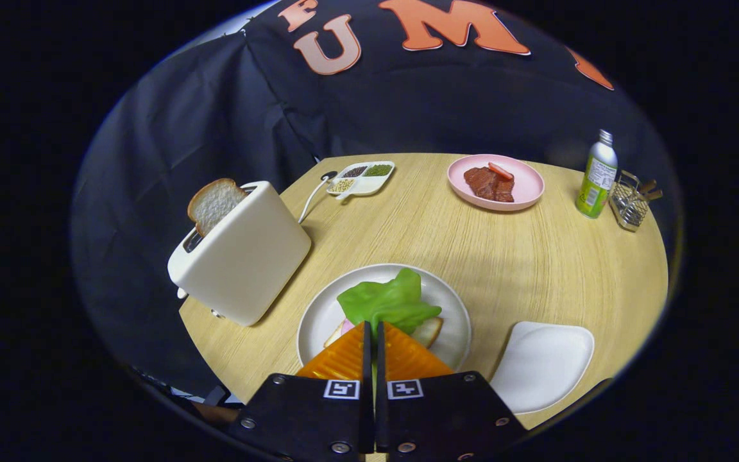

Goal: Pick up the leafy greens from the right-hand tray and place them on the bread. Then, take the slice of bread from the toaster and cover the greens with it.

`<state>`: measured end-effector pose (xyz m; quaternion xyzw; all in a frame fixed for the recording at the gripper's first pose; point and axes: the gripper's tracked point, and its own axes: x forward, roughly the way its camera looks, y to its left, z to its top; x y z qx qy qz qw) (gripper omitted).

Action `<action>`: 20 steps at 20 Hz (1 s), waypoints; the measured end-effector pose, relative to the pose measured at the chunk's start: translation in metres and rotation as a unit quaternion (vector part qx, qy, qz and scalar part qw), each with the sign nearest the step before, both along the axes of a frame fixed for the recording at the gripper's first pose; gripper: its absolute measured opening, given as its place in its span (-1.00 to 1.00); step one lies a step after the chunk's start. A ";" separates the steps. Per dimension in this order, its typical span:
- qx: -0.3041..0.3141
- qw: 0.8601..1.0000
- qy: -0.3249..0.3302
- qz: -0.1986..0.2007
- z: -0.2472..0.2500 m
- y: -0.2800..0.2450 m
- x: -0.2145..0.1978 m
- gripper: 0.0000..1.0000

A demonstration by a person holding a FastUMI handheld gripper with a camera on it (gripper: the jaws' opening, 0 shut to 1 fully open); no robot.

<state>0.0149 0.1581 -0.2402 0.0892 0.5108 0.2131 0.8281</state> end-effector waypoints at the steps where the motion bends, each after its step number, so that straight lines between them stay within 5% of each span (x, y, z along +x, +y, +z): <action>1: -0.002 1.000 0.005 0.003 -0.004 0.004 0.001 -0.97; 10: -0.026 0.999 0.022 0.010 -0.031 0.009 0.006 -0.86; 20: -0.095 0.995 -0.018 0.022 -0.032 -0.002 0.019 0.01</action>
